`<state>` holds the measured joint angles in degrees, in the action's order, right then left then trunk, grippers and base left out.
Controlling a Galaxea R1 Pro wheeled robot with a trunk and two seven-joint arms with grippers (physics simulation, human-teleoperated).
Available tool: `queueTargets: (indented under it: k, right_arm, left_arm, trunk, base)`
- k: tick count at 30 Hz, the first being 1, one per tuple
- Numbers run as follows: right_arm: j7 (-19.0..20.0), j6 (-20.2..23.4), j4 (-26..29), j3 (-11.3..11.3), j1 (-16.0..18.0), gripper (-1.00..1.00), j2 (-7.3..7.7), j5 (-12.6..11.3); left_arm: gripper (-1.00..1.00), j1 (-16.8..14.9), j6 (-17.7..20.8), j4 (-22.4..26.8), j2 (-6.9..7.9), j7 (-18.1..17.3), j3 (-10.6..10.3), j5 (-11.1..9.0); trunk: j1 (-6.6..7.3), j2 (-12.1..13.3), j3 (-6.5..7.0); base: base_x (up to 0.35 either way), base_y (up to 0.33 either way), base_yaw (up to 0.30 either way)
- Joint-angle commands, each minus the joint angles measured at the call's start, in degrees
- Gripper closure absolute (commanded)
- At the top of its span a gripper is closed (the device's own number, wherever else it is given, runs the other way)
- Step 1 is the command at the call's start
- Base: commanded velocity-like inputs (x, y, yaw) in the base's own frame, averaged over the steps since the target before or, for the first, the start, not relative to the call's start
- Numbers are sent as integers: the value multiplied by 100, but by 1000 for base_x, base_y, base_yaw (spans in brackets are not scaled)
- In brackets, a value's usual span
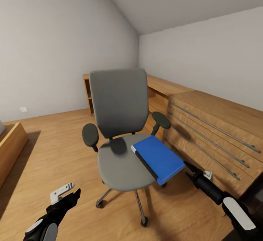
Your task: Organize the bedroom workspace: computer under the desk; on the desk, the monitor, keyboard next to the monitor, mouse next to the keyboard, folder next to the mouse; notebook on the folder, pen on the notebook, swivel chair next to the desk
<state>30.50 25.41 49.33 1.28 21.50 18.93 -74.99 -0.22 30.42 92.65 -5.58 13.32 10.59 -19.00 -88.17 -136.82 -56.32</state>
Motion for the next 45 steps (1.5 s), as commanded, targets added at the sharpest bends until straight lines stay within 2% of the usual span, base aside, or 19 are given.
queueTargets:
  k: [1, 11, 16, 36, 45]
  right_arm:
    - [0, 24, -3, 13, 3, -100, 5, -59]
    - [-6, 9, -3, 16, 3, -100, 1, -59]
    - [-8, 8, -3, 13, 3, -100, 5, -59]
    - [-17, 5, -11, 21, 3, -100, -3, -59]
    - [-18, 1, -35, 21, 3, -100, -3, -59]
  left_arm:
    - [-100, -1, 27, 9, -2, 39, 2, -61]
    - [-100, -2, 62, 15, 1, 49, 0, -60]
    - [-100, -3, 52, 15, -10, 66, -3, -60]
    - [-100, -1, 56, 11, 2, 47, -6, -60]
    - [-100, -4, 56, 8, 7, 44, -5, -60]
  trunk:
    - [0, -2, -5]
    - [0, -2, -5]
    - [-110, -203, -95]
    - [-110, -203, -95]
    - [-110, -203, -95]
  base:
    - [90, 0, 0]
    - [24, 0, 0]
    - [2, 0, 0]
    - [2, 1, 0]
    - [109, 68, 0]
